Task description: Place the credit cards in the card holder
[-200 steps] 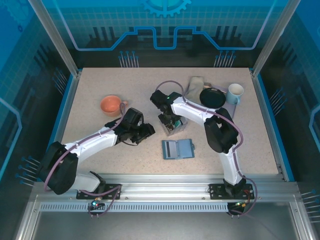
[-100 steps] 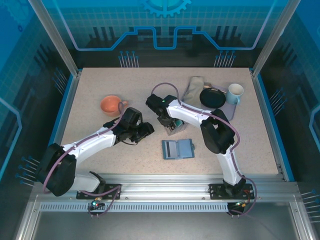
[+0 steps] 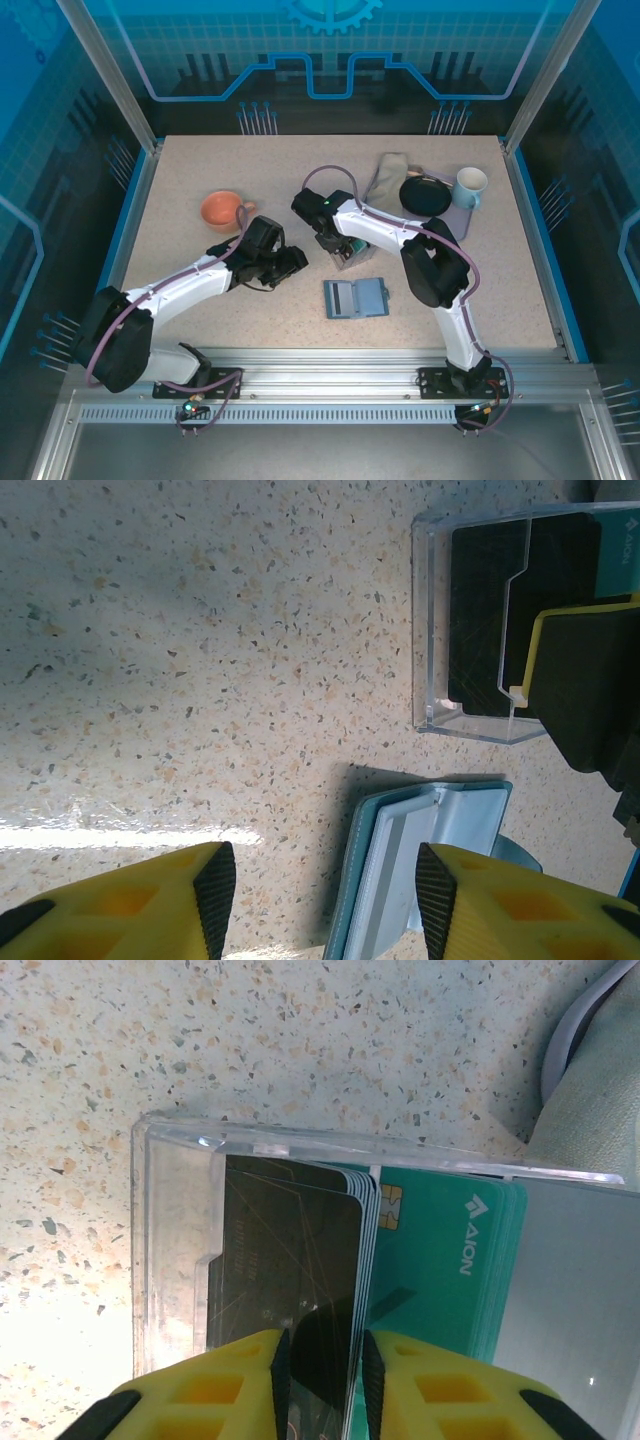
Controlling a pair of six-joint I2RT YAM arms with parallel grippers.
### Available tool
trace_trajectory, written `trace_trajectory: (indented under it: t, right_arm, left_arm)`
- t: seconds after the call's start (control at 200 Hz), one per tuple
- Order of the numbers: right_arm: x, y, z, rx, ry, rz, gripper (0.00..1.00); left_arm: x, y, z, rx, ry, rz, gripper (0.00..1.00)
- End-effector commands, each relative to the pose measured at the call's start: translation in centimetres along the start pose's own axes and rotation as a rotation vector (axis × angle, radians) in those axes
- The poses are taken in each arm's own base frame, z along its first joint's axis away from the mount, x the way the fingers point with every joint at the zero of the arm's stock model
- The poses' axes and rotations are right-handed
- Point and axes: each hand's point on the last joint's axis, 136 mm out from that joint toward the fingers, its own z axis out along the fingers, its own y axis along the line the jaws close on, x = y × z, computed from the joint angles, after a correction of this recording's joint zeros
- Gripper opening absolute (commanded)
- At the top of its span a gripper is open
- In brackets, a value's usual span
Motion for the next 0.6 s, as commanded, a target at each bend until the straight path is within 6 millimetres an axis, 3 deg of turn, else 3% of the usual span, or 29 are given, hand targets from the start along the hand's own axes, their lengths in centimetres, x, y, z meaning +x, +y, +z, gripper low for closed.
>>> trace_trajectory:
  t: [0.0,0.475,0.54,0.595]
  right_arm:
    - [-0.01,-0.84,-1.65,0.015,-0.021,0.007,0.25]
    - [0.43,-1.24,-1.40,0.020,-0.012,0.008,0.23]
    - [0.47,-1.12,-1.34,0.009,-0.010,0.009,0.16]
    - [0.61,-0.97,-1.18,-0.002,-0.002,0.012,0.18]
  left_arm:
    - [0.04,0.55,-0.18,-0.010,-0.001,-0.025,0.54]
    - [0.10,0.55,-0.18,-0.008,0.002,-0.026,0.54]
    - [0.15,0.61,-0.13,-0.009,0.004,-0.027,0.54]
    - [0.14,0.68,-0.11,-0.011,0.004,-0.026,0.54]
